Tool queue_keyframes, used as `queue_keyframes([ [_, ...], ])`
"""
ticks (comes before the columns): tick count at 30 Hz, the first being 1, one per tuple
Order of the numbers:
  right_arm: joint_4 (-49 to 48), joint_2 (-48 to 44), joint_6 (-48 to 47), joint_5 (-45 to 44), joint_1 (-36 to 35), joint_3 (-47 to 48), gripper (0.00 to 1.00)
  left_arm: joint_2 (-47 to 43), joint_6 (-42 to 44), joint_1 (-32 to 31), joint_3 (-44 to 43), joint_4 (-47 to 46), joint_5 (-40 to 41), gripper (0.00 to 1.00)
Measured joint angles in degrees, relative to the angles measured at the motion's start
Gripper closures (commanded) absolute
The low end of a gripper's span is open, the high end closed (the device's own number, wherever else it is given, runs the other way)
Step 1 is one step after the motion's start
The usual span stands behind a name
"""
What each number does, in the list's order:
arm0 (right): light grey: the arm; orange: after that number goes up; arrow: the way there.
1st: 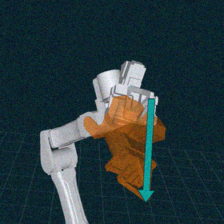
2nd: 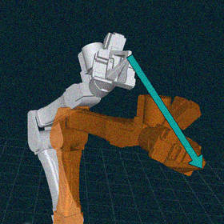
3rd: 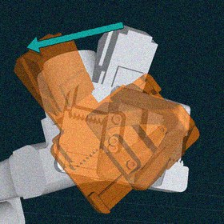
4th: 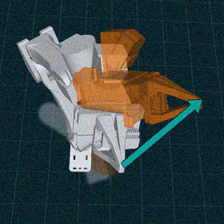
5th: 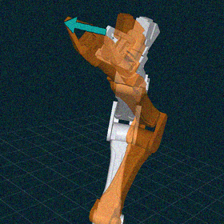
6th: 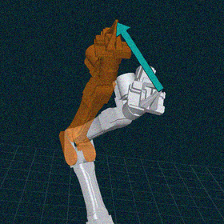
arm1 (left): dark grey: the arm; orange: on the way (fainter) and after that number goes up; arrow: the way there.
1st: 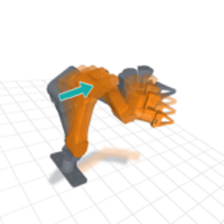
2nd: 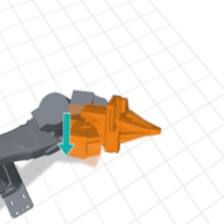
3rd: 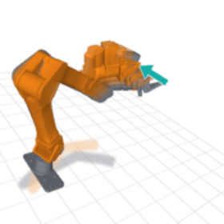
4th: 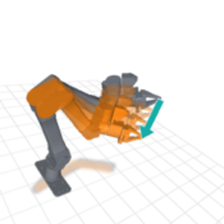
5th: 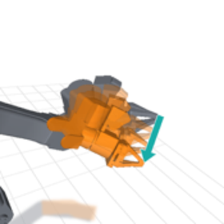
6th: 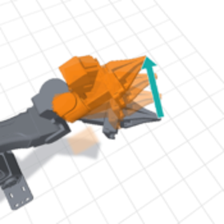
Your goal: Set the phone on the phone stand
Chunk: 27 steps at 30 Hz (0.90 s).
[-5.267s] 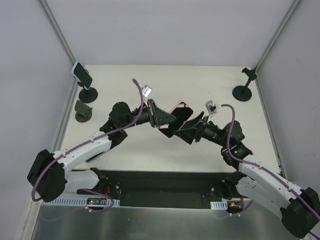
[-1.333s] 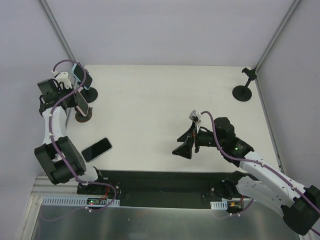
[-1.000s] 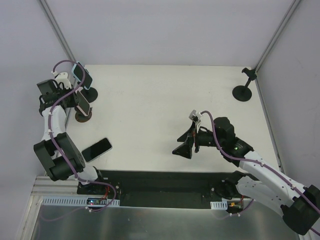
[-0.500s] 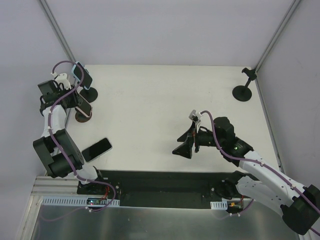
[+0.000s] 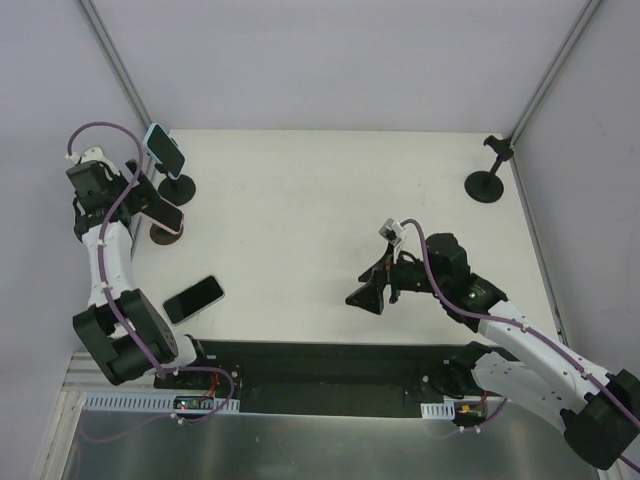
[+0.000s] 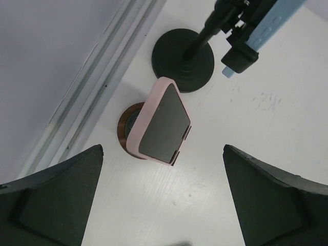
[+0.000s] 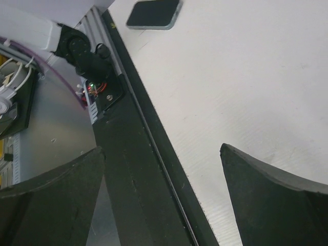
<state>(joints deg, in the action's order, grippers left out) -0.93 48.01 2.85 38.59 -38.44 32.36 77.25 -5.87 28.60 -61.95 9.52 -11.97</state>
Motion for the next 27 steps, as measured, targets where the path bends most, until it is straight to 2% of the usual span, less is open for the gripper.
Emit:
queue_keyframes([
  [3, 3.63, 1.51, 0.68, -5.92, -0.02, 1.7, 0.03, -4.83, -7.74, -0.42, 0.92, 1.73, 3.37, 0.01],
  [5, 6.27, 4.24, 1.33, -10.51, 0.04, 3.89, 0.03, -8.96, -12.44, -2.12, 2.47, 2.8, 4.55, 0.05],
  [8, 10.6, 12.33, 2.16, -15.96, 0.2, 8.39, 0.03, -13.55, -16.04, -12.2, 3.96, 3.93, 6.38, 0.05],
  [11, 14.56, 21.42, 2.89, -19.3, 0.31, 12.85, 0.04, -14.82, -16.68, -26.82, 4.02, 3.87, 5.97, 0.03],
  [14, 16.98, 25.03, 3.52, -23.1, 0.33, 13.77, 0.04, -14.03, -15.19, -38.6, 3.89, 4.11, 3.63, 0.03],
  [18, 19.63, 25.22, 6.27, -31.04, 2.64, 15.87, 0.04, -9.33, -8.79, -51.89, 0.83, 5.73, 0.02, 0.02],
  [22, 16.39, 20.44, 12.09, -40.28, 10.45, 15.02, 0.04, -4.22, -0.22, -65.26, -1.9, 7.32, 2.84, 0.02],
  [24, 12.46, 14.08, 13.16, -48.0, 15.28, 12.07, 0.04, -3.48, 2.49, -69.44, -1.88, 8.52, 3.26, 0.02],
  [27, 7.58, 7.45, 13.49, -58.86, 18.78, 10.91, 0.04, -3.48, 3.85, -70.6, -1.86, 9.66, 3.21, 0.02],
])
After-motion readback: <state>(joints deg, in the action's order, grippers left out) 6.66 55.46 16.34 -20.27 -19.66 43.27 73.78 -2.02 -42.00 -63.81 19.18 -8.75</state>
